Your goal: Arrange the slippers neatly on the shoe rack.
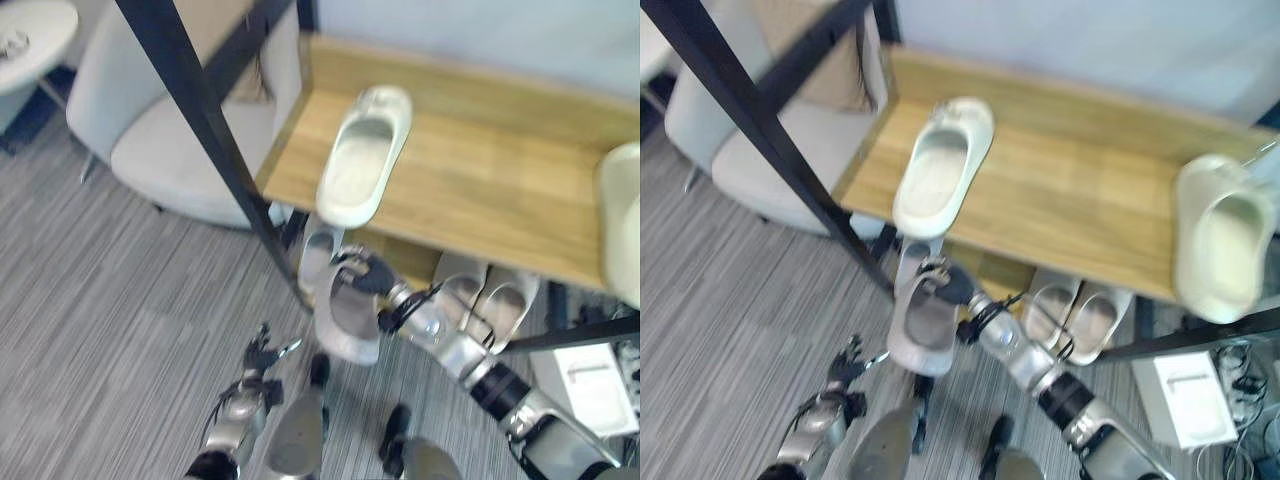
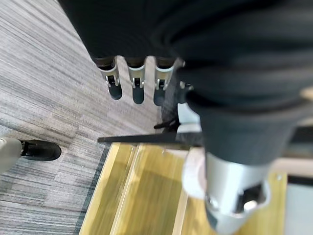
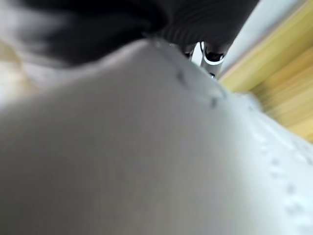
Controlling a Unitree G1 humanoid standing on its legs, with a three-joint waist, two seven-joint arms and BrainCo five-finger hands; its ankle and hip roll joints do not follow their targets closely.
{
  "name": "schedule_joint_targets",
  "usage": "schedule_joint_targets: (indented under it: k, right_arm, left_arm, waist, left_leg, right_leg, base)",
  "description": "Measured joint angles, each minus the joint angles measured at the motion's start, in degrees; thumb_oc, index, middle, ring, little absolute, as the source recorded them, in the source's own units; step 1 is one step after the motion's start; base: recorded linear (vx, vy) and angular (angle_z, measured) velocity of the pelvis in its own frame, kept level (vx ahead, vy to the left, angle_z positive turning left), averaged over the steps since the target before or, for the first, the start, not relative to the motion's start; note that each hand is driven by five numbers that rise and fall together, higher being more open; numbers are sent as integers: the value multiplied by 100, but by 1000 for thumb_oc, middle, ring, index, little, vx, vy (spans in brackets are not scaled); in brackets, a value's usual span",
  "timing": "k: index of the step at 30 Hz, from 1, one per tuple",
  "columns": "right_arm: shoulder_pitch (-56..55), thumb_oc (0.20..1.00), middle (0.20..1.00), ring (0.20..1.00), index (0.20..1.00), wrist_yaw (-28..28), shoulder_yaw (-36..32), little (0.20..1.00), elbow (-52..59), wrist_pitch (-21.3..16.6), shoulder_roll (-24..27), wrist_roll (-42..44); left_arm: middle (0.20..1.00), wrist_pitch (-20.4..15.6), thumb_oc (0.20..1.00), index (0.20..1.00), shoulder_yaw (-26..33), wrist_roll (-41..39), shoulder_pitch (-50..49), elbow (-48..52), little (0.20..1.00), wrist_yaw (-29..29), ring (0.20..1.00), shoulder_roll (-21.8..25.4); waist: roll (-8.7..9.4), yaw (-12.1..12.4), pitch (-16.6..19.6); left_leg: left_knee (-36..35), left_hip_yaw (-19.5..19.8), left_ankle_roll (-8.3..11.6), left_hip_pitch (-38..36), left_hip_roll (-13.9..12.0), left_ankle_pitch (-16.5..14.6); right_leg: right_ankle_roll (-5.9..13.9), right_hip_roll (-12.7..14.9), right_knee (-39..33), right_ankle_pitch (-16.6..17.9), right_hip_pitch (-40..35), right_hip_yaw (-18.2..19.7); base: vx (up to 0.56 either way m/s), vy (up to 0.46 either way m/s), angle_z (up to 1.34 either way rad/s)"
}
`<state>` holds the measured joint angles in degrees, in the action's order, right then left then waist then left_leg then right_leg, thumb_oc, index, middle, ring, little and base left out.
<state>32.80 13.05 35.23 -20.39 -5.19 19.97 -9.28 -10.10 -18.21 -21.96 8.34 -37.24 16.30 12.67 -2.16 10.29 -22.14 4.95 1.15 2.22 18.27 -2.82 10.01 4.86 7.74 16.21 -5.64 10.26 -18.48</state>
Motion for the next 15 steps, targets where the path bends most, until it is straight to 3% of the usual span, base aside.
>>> schedule_joint_targets:
  k: [1, 2, 4, 8, 11, 15]
  right_arm:
    - [448, 200, 200, 200, 200, 277, 7, 200, -521, -69, -98, -372]
    - [897, 200, 200, 200, 200, 519, -60, 200, -1092, 68, -50, -616]
    - [1719, 200, 200, 200, 200, 937, -293, 200, -1766, 361, 350, -1107]
    - [2065, 200, 200, 200, 200, 1352, -409, 200, -1872, 441, 559, -1383]
    - [2918, 200, 200, 200, 200, 1732, -458, 200, -2797, 643, 844, -1482]
    - [3188, 200, 200, 200, 200, 1840, -428, 200, -3531, 798, 977, -1444]
  left_arm:
    - [1000, -114, 1000, 1000, -138, -93, 165, 112, 1000, 73, 1000, 102]
    - [1000, -158, 1000, 1000, -381, -185, 453, 108, 1000, 68, 1000, 180]
    - [1000, -230, 1000, 1000, -436, -195, 885, 351, 1000, 80, 1000, 276]
    - [1000, -253, 1000, 1000, -467, -225, 859, 427, 1000, 109, 1000, 547]
    - [1000, -321, 1000, 1000, -687, -238, 935, 975, 1000, 96, 1000, 655]
    - [1000, -329, 1000, 1000, -868, -397, 982, 1425, 1000, 37, 1000, 710]
  waist:
    - [17, 8, -70]
    - [-88, 21, -188]
    - [-132, 307, -427]
    - [-110, 376, -525]
    - [-84, 416, -534]
    - [-77, 446, -532]
  left_leg:
    - [326, 62, 69, 398, 13, -51]
    - [433, 181, 158, 654, 64, -132]
    - [626, 313, 121, 1195, 157, -161]
    - [733, 466, 125, 1373, 213, -172]
    - [1189, 552, 108, 2018, 334, -177]
    - [1407, 760, 80, 2290, 467, -233]
  right_leg:
    - [-63, 134, 467, -206, 410, -9]
    - [-80, 210, 809, -340, 686, -71]
    - [-227, 441, 1606, -649, 1417, -114]
    - [-267, 506, 1859, -838, 1578, -201]
    - [-280, 672, 2393, -950, 2163, -216]
    - [-269, 789, 2632, -1140, 2298, -380]
  base:
    - [-144, 26, 22]
    - [-135, 19, 53]
    - [-74, 6, 48]
    - [-55, 2, 19]
    - [-14, -12, 23]
    - [50, -48, 27]
